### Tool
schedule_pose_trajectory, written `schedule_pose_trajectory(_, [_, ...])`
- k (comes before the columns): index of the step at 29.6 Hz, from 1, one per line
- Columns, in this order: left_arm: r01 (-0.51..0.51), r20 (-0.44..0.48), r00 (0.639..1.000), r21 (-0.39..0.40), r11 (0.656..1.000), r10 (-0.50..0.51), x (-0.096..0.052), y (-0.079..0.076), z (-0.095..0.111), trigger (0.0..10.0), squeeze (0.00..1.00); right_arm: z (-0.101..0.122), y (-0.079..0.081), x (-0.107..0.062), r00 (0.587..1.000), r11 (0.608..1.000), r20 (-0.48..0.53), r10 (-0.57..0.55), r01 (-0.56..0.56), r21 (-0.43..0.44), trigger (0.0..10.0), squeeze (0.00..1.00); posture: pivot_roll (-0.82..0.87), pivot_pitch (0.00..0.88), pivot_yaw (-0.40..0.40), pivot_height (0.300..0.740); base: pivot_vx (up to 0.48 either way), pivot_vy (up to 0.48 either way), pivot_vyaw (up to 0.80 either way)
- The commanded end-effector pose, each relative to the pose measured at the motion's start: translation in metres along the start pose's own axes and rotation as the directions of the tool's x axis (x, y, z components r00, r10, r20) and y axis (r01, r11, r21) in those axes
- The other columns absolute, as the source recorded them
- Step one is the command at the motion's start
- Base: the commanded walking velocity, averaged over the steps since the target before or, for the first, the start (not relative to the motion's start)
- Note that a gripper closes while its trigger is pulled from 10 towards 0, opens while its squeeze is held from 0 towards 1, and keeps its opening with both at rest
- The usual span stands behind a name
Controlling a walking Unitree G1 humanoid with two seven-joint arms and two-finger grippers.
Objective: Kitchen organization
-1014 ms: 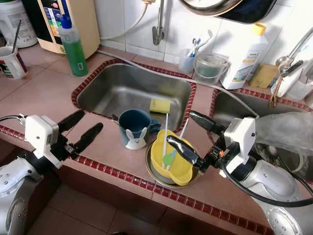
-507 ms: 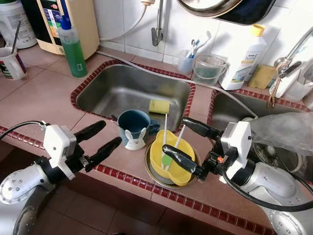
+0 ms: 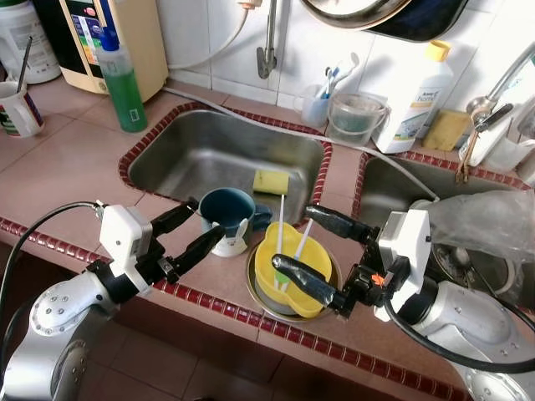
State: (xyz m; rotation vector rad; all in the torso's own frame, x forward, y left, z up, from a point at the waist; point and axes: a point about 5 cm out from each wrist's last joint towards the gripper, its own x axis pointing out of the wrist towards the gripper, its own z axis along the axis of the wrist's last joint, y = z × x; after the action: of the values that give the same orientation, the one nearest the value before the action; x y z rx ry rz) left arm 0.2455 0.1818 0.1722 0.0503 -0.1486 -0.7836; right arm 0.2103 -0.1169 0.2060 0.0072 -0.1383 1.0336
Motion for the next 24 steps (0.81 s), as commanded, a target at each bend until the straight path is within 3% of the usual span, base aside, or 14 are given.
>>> schedule_pose_trajectory(1, [0.010,-0.006,1.000,0.003,1.000,-0.010,0.0031,-0.0019,-0.0004,10.0,0.00,0.0050,0.0045,-0.0016,1.000,1.000,0.003,0.020,-0.020,-0.010,10.0,0.00,-0.09,0.104,-0.033,0.740,0.000,0.000,0.00])
schedule_pose_trajectory(7, [0.012,0.014,1.000,-0.017,1.000,-0.012,0.0064,-0.0014,-0.0008,10.0,0.00,0.0045,0.0059,-0.0027,1.000,1.000,-0.004,0.023,-0.023,-0.007,10.0,0.00,-0.09,0.098,-0.032,0.740,0.000,0.000,0.00])
schedule_pose_trajectory(8, [0.015,0.020,1.000,-0.029,0.999,-0.015,0.0072,-0.0015,-0.0010,4.6,0.00,0.0044,0.0059,-0.0029,1.000,1.000,-0.005,0.022,-0.022,-0.008,10.0,0.00,-0.09,0.098,-0.032,0.740,0.000,0.000,0.00])
schedule_pose_trajectory(9, [0.015,0.020,1.000,-0.029,0.999,-0.015,0.0072,-0.0015,-0.0010,4.6,0.00,0.0044,0.0059,-0.0029,1.000,1.000,-0.005,0.022,-0.022,-0.008,10.0,0.00,-0.09,0.098,-0.032,0.740,0.000,0.000,0.00])
schedule_pose_trajectory(10, [0.020,0.022,1.000,-0.031,0.999,-0.019,0.0077,-0.0018,-0.0009,1.6,0.00,0.0043,0.0059,-0.0029,1.000,1.000,-0.006,0.022,-0.022,-0.009,10.0,0.00,-0.09,0.097,-0.030,0.740,0.000,0.000,0.00])
schedule_pose_trajectory(11, [0.022,0.026,0.999,-0.038,0.999,-0.021,0.0083,-0.0020,-0.0010,0.0,0.00,0.0045,0.0059,-0.0030,1.000,1.000,-0.007,0.021,-0.021,-0.009,10.0,0.00,-0.09,0.097,-0.030,0.740,0.000,0.000,0.00])
schedule_pose_trajectory(24, [0.040,0.044,0.998,-0.048,0.998,-0.038,0.0120,-0.0006,0.0009,0.0,0.00,0.0049,0.0064,-0.0038,1.000,1.000,-0.012,0.015,-0.015,-0.001,10.0,0.00,-0.10,0.106,-0.028,0.740,0.000,0.000,0.00])
